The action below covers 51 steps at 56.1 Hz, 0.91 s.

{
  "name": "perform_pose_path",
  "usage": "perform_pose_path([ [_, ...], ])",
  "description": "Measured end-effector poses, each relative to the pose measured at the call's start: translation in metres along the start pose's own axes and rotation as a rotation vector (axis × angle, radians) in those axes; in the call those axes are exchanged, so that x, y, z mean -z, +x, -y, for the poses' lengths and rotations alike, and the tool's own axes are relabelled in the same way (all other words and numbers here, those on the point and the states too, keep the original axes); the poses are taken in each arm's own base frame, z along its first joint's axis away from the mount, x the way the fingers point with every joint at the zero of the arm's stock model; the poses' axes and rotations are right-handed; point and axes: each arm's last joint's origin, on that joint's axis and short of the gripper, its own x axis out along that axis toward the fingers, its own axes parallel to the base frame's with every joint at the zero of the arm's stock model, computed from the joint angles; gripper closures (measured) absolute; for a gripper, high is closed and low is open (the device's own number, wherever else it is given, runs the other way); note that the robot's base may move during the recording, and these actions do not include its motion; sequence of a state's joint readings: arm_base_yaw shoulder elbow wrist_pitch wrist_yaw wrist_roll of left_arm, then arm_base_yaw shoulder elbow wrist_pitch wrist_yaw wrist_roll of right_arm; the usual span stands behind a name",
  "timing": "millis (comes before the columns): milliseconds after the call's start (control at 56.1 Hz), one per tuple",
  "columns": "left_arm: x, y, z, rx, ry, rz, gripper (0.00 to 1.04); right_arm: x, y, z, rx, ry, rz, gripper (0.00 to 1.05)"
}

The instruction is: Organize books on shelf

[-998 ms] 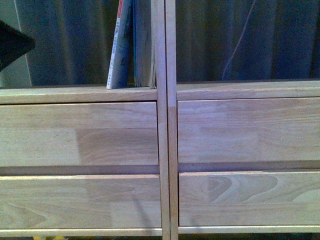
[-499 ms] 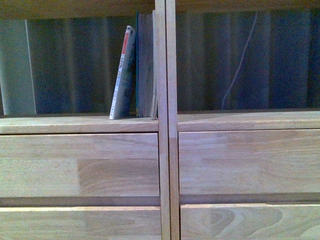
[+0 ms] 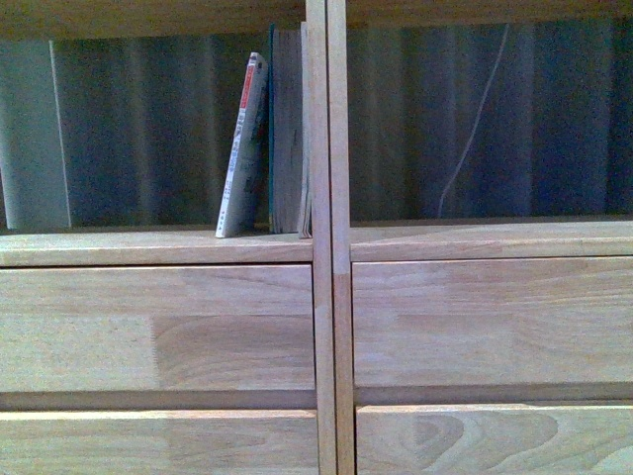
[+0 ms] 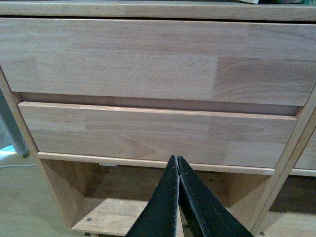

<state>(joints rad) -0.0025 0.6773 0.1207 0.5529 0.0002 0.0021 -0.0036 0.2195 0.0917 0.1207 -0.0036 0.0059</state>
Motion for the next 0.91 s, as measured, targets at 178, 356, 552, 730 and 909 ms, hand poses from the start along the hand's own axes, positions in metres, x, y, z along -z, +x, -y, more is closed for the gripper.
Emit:
perform_pose_path([
  [178, 0.006, -0.01, 0.0, 0.0, 0.0, 0.001, 1.02, 0.01, -0.009, 0.0, 0.001, 0.0, -0.021, 1.02],
  [356, 0.012, -0.019, 0.0, 0.0, 0.0, 0.0, 1.02, 0.012, -0.011, 0.0, 0.0, 0.0, 0.001, 1.02],
  [552, 0.021, -0.026, 0.0, -0.001, 0.0, 0.008, 1.02, 0.021, -0.012, 0.0, 0.002, 0.0, 0.009, 1.02],
  [730, 0.02, -0.032, 0.0, 0.0, 0.0, 0.015, 1.02, 0.021, -0.012, 0.0, 0.001, 0.0, 0.012, 1.02],
  [909, 0.02, -0.036, 0.0, 0.0, 0.0, 0.016, 1.02, 0.021, -0.012, 0.0, 0.001, 0.0, 0.013, 1.02],
])
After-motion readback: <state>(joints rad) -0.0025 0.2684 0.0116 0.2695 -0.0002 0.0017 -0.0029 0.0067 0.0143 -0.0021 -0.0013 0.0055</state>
